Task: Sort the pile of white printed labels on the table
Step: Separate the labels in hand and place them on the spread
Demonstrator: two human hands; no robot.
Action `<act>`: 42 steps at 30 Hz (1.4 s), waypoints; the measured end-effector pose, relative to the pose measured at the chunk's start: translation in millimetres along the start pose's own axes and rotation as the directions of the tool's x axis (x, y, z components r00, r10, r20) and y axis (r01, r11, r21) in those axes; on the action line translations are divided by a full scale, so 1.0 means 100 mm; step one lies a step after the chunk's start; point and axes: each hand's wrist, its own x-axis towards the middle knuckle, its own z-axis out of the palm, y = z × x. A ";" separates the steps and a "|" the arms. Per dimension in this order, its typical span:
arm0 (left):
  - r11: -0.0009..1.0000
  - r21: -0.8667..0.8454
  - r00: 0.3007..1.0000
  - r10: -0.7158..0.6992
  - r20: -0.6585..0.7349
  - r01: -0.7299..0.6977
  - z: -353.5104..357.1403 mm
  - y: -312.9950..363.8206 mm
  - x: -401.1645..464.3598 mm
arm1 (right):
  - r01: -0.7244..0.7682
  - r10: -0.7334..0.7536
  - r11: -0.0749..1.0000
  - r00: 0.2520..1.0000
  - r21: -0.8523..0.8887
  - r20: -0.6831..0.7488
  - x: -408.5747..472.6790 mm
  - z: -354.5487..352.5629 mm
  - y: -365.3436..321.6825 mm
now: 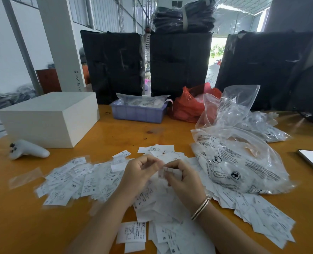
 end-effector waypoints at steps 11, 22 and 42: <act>0.998 -0.006 0.996 -0.068 -0.049 0.068 -0.02 -0.02 0.00 | -0.031 0.054 0.984 0.991 0.177 -0.126 0.02 -0.09 0.04; 0.979 -0.084 0.975 -0.171 0.139 0.184 -0.04 0.06 -0.04 | -0.100 0.100 0.995 0.995 0.029 0.026 0.02 -0.02 -0.01; 0.988 0.029 0.988 -0.151 0.020 0.151 -0.01 0.03 0.00 | 0.151 -0.126 0.984 0.966 0.096 -0.226 -0.02 -0.04 -0.06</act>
